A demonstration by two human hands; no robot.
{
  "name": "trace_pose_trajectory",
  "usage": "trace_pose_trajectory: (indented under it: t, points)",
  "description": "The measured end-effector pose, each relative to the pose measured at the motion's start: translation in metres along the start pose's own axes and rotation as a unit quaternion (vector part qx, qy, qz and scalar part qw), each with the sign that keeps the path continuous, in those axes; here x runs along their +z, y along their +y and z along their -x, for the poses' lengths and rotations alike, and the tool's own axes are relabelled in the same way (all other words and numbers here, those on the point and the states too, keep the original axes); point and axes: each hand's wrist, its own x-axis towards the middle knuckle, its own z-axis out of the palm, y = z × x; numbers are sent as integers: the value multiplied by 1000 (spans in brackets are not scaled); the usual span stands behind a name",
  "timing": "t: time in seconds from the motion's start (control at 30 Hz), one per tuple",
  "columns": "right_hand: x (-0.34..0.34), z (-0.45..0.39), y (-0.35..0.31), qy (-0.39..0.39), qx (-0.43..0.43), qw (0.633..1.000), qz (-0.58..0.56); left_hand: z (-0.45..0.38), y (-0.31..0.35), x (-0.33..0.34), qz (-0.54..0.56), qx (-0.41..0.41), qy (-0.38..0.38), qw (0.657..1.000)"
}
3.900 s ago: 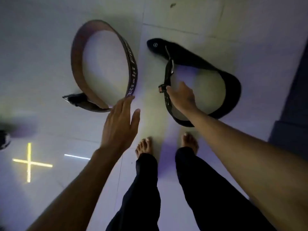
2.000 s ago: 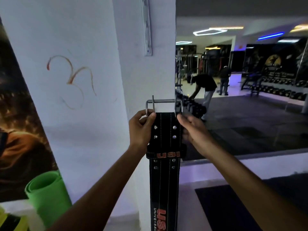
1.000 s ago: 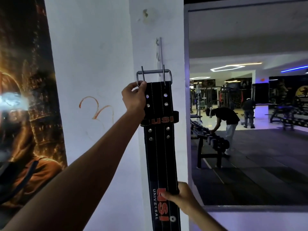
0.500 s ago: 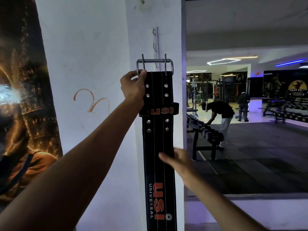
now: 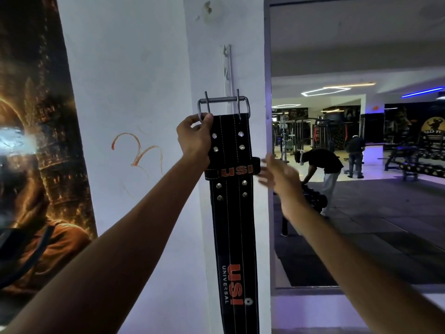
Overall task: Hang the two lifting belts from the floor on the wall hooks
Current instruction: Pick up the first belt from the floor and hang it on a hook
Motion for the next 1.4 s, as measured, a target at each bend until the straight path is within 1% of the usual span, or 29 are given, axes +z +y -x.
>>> trace_pose_trajectory:
  t: [0.1,0.17,0.23,0.33,0.4,0.57,0.67,0.73,0.77,0.83,0.93,1.0,1.07,1.13,1.2,1.23,1.3,1.4]
  points:
    - [15,-38,-50,-9,-33,999,1,4,-6,3,7,-1,-14,1000]
    - [30,-53,-68,-22,-40,999,29,5,-11,5,7,4,-25,1000]
    - [44,-60,-76,-19,-43,997,59,6,-14,7,0,10,-28,1000]
    - [58,-66,-79,-10,-38,998,50,7,-14,4,-11,16,-22,1000]
    - [64,-68,-79,0,-43,998,44,5,-11,-2,-15,21,-37,999]
    - [64,-74,-78,31,-48,998,23,16,-16,-22,-79,64,-136,985]
    - [56,-78,-78,37,-30,999,1,36,-39,-37,-89,59,-213,971]
    - [52,-81,-78,42,-20,999,-5,51,-65,-46,-117,66,-240,961]
    - [50,-82,-78,44,-17,999,-10,60,-79,-51,-128,58,-251,958]
    - [48,-82,-78,45,-16,999,-18,80,-106,-59,-130,7,-261,957]
    - [44,-80,-76,47,-10,999,-19,109,-139,-67,-105,-61,-255,959]
    - [41,-80,-71,57,-16,998,-10,124,-158,-74,-104,-92,-267,954]
    - [39,-76,-65,61,-19,998,1,137,-178,-86,-118,-119,-302,938]
    - [37,-73,-63,60,-20,998,8,147,-199,-101,-142,-134,-351,916]
    - [35,-71,-64,59,-22,998,9,152,-209,-108,-153,-148,-380,900]
    - [34,-71,-65,59,-22,998,9,152,-208,-108,-153,-153,-384,898]
    - [32,-71,-66,59,-21,998,12,143,-198,-100,-154,-145,-370,905]
    - [29,-71,-64,50,-12,999,14,114,-172,-81,-132,-105,-312,935]
